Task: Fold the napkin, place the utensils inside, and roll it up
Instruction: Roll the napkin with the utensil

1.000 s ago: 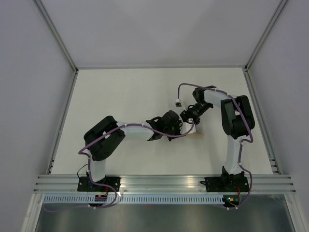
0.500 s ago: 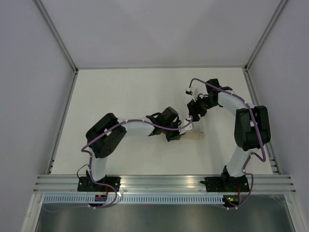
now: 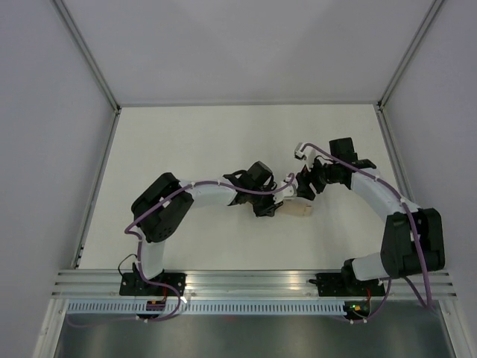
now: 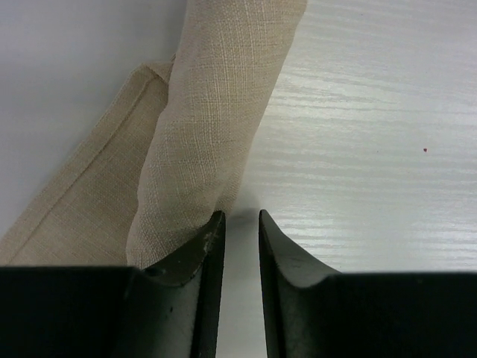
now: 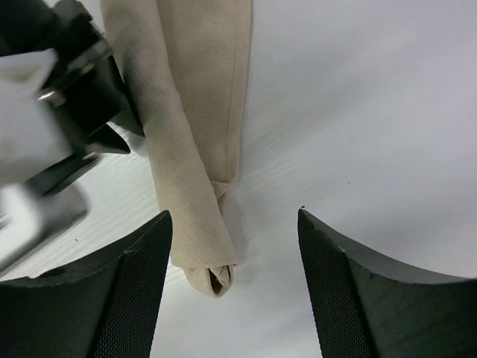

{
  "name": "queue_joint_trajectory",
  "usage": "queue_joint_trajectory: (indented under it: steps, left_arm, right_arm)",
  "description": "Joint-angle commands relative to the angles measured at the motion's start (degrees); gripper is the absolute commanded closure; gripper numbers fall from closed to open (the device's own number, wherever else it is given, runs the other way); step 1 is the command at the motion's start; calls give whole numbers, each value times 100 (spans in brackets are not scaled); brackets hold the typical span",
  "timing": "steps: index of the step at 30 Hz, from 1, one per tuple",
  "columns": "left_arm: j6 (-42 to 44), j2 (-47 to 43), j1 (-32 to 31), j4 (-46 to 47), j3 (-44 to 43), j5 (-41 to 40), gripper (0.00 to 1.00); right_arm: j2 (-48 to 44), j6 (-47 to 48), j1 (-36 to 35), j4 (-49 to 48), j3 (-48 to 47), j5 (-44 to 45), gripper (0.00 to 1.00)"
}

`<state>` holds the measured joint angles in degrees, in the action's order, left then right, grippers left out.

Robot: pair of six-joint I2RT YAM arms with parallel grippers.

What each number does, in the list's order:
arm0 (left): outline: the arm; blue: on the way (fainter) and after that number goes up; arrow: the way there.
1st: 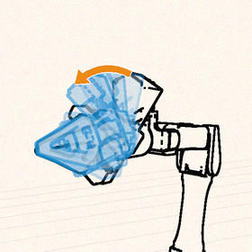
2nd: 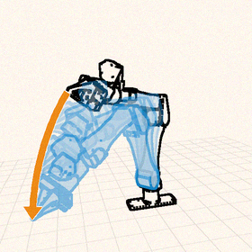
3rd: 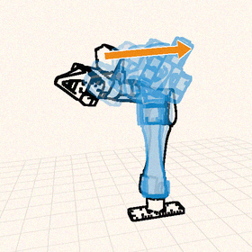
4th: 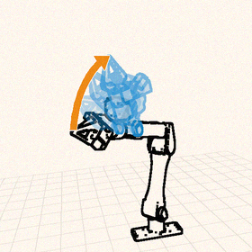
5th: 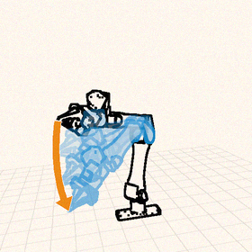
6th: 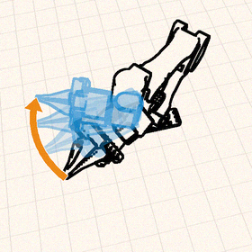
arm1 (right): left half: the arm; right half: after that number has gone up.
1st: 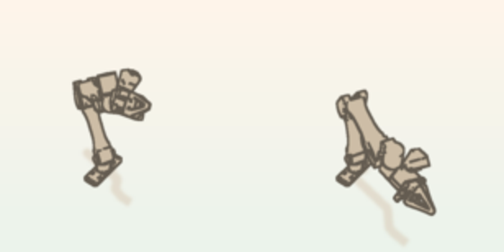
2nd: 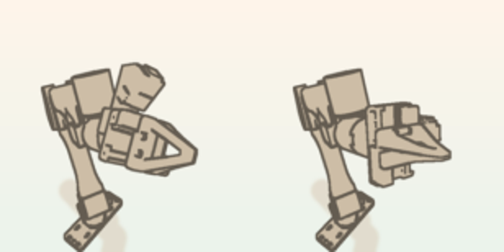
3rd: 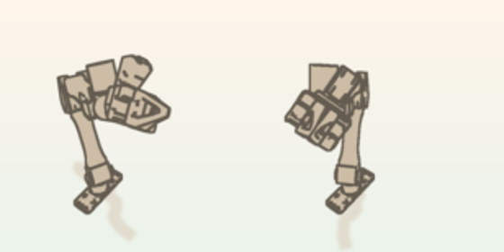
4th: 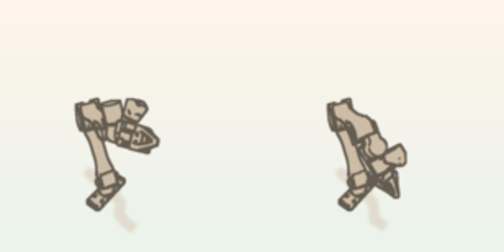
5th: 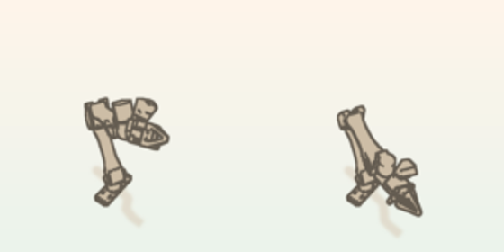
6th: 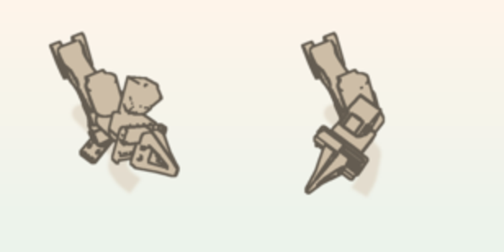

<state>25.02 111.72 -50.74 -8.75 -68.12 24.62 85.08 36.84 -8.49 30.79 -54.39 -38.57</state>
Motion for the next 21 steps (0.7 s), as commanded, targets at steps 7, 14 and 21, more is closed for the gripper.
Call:
queue_joint_trajectory:
  steps: [7, 14, 21]
  left_arm:
    - [-331, -159, 187, -250, -316, 280, 69]
    - [-436, -194, 187, -162, -378, 289, 68]
    - [-638, -537, 187, 198, -115, 184, 65]
  right_arm:
    - [-705, 831, -74, -278, 623, -335, 22]
    - [342, 1273, -126, 244, 324, -635, 23]
    - [641, 1141, -170, 32, 246, -520, 25]
